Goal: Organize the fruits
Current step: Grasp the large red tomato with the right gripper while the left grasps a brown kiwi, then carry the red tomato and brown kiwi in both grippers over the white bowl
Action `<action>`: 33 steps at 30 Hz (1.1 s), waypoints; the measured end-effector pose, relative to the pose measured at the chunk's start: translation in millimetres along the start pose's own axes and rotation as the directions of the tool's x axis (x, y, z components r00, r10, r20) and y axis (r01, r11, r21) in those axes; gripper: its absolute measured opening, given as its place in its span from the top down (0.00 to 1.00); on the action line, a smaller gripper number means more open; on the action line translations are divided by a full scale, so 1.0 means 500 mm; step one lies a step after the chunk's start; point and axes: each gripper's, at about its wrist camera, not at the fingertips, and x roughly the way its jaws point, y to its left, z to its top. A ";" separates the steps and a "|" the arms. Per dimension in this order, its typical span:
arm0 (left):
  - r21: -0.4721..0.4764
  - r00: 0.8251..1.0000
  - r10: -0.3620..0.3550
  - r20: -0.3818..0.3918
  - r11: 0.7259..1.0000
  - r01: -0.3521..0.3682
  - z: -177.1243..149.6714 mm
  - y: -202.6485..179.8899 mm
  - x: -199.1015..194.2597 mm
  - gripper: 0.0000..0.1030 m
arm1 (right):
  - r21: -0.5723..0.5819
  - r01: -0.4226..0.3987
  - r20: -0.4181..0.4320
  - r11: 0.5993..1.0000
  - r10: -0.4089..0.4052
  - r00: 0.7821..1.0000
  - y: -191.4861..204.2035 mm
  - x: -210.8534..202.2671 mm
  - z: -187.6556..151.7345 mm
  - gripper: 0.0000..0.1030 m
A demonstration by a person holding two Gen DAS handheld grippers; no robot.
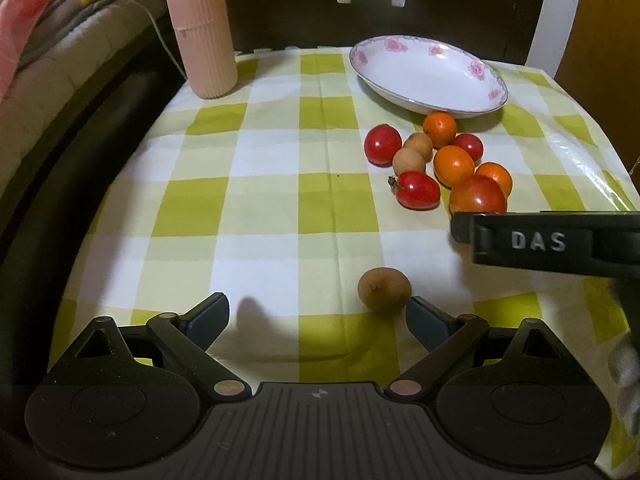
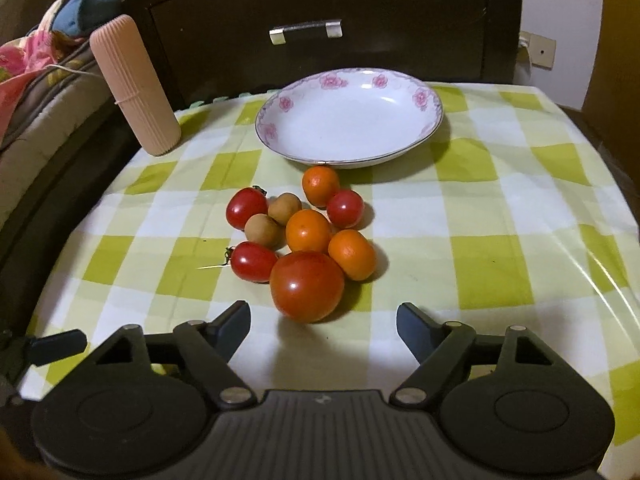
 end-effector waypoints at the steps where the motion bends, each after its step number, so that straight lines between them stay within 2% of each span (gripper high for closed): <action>1: -0.004 1.000 -0.005 -0.001 1.000 0.005 0.000 0.000 0.003 0.05 | -0.002 0.000 -0.005 1.000 0.000 1.000 -0.001 0.007 0.002 0.24; 6: 0.002 1.000 -0.011 0.003 1.000 0.011 0.002 -0.004 0.014 0.05 | -0.026 -0.010 -0.007 1.000 0.010 1.000 0.000 0.034 0.008 0.25; 8: 0.014 1.000 -0.009 0.003 1.000 0.009 0.002 -0.006 0.016 0.05 | -0.042 -0.008 0.000 0.999 0.008 1.000 0.004 0.039 0.012 0.28; 10: 0.018 1.000 -0.009 0.006 1.000 0.009 0.003 -0.008 0.018 0.06 | -0.057 -0.002 0.013 0.998 0.003 1.000 0.006 0.038 0.011 0.47; 11: 0.021 1.000 -0.009 0.010 1.000 0.009 0.003 -0.009 0.019 0.07 | -0.075 0.001 0.015 0.997 0.000 1.000 0.009 0.038 0.010 0.48; 13: 0.032 1.000 -0.017 0.019 0.999 0.016 0.005 -0.015 0.021 0.16 | -0.094 0.006 0.020 0.996 -0.004 1.000 0.011 0.037 0.008 0.54; 15: 0.040 1.000 -0.027 0.014 0.999 0.026 0.005 -0.018 0.025 0.19 | -0.089 -0.023 0.024 0.996 0.026 0.999 0.007 0.033 0.007 0.61; 18: 0.056 0.999 -0.023 0.029 0.998 0.021 0.005 -0.024 0.027 0.20 | -0.078 -0.037 0.018 0.996 0.039 0.999 0.001 0.031 0.008 0.61; 24: 0.059 0.998 -0.026 0.050 0.998 0.023 0.001 -0.024 0.022 0.29 | -0.069 -0.052 0.019 0.996 0.053 0.998 -0.002 0.028 0.004 0.61; 26: 0.071 0.998 -0.030 0.058 0.997 0.026 0.001 -0.028 0.020 0.36 | -0.061 -0.058 0.019 0.996 0.059 0.998 -0.005 0.027 0.003 0.61; 28: 0.090 0.997 -0.048 0.066 0.995 0.042 0.001 -0.033 0.016 0.52 | -0.052 -0.064 0.016 0.997 0.065 0.998 -0.009 0.024 0.001 0.61; 32: 0.093 0.996 -0.065 0.063 0.994 0.059 0.003 -0.034 0.016 0.57 | -0.033 -0.074 0.013 0.997 0.074 0.997 -0.015 0.017 -0.004 0.61; 33: 0.092 0.996 -0.069 0.061 0.994 0.063 0.003 -0.034 0.015 0.62 | -0.033 -0.072 0.013 0.997 0.072 0.997 -0.016 0.015 -0.006 0.61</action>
